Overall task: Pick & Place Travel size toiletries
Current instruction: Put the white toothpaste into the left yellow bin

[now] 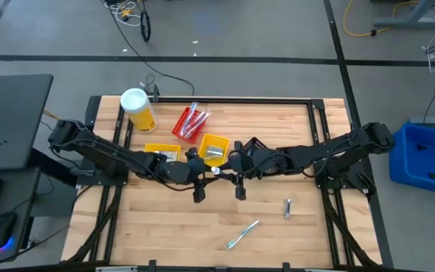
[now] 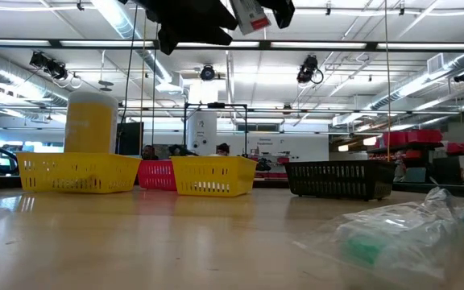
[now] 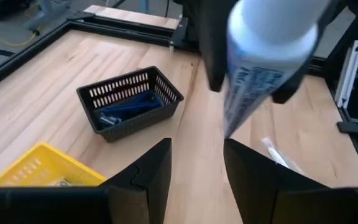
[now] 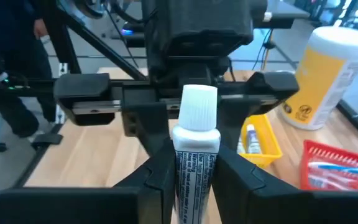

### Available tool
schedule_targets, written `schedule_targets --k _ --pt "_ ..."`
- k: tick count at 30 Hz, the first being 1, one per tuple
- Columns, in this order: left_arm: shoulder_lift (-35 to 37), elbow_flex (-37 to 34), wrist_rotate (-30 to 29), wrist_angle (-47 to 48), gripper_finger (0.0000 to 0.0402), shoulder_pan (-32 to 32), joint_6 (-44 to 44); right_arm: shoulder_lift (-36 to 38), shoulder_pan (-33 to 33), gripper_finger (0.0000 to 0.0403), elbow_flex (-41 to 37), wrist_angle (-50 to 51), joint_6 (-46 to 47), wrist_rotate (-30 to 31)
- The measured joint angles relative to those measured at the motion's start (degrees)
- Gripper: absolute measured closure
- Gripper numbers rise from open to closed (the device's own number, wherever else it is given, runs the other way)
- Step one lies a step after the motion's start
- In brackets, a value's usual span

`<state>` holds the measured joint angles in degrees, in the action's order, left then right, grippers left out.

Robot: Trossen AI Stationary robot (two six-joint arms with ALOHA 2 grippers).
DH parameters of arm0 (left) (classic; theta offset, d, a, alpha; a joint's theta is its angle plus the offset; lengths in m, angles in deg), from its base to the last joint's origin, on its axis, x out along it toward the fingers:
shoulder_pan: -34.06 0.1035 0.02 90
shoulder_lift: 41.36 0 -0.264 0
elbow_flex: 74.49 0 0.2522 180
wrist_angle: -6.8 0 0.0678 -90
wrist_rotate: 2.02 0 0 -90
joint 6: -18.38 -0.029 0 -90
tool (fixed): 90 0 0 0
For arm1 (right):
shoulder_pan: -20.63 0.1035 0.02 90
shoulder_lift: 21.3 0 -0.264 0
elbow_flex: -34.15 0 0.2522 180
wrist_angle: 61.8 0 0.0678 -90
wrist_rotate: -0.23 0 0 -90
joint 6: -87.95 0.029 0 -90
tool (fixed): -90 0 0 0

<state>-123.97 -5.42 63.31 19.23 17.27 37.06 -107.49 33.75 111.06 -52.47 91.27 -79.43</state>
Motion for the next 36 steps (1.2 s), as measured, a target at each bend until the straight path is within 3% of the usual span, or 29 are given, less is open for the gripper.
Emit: schedule_targets --k 13,28,36 --pt "0.0 0.0 -0.2 -3.0 0.0248 -0.5 -1.9 0.0 -0.8 0.031 0.0 -1.8 -2.7 1.5" --pt "0.0 0.0 -1.4 -10.2 0.0251 -0.5 -11.6 0.0 -0.8 0.031 0.0 -7.0 -2.8 1.5" --pt "0.0 0.0 -1.6 -10.2 0.032 -0.5 -11.6 0.0 -0.9 0.0309 0.0 -7.2 -2.7 1.5"
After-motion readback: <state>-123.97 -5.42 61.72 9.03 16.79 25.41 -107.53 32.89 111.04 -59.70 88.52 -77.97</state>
